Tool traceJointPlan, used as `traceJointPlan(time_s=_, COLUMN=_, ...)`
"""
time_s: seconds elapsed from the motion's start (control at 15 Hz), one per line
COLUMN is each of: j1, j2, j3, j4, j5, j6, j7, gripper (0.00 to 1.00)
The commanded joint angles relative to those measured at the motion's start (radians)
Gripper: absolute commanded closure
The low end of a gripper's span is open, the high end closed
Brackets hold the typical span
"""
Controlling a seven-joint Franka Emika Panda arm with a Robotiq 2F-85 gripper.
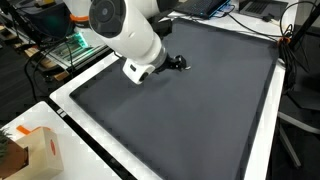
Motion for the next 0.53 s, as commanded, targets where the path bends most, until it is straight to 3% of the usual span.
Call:
traceJointPlan(time_s=0.0, j1=0.033, j2=0.052, j3=-0.006, j4=0.069, j5=-0.095, j6=-0.028, j7=0.152, gripper=0.0)
traceJointPlan(time_s=0.47, j1=0.105, j2=0.104, j3=-0.002, j4=0.179, j5=-0.312, j6=-0.077, j7=0.369, gripper=0.0)
